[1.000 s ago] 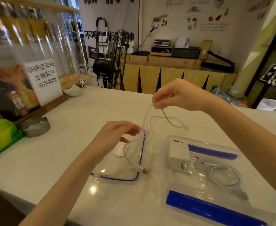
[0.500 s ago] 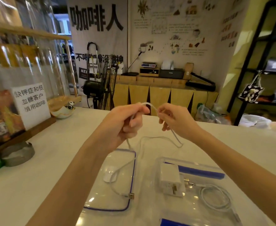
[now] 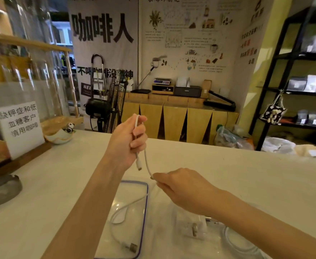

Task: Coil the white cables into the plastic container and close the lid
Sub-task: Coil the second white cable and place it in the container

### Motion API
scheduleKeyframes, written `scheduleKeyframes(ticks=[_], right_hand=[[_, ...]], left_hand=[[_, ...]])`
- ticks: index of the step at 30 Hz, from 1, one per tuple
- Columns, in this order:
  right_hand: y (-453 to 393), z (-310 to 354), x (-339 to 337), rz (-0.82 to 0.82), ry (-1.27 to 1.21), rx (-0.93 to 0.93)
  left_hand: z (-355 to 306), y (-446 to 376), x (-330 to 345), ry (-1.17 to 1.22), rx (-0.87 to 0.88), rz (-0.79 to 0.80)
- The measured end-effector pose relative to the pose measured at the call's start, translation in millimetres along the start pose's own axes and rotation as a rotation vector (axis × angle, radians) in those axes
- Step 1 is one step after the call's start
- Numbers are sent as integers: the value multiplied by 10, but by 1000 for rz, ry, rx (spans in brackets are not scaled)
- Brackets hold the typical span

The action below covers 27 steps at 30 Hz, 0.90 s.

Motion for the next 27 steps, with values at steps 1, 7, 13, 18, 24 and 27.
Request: scheduleKeyframes(ticks=[1,7,13,18,24,27], right_hand=[[-4,-27,0,9,-3,17],[-46,-162,-67,39,74,103],[-73,69,-73,111,263,4],[11,151,-340,37,168,-40],[-56,46,-813,-194,19,-58],[-125,-241,-951,-364,-200,-70]], left_hand=[[-20,-6,-19,-34,3,-12],[-157,-76,16,-103,53,35],[50,-190,122,134,-1,73],[154,-242,65,-195,55,85],[311,-164,178,-768,125,209],[308,-124,228,-584,-55,346]])
Point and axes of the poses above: each hand's wrist, its own y-axis away from the middle knuckle, its own x-axis out of the palm, z = x × y, the point moved 2 cm from there along -y, towards the middle knuckle
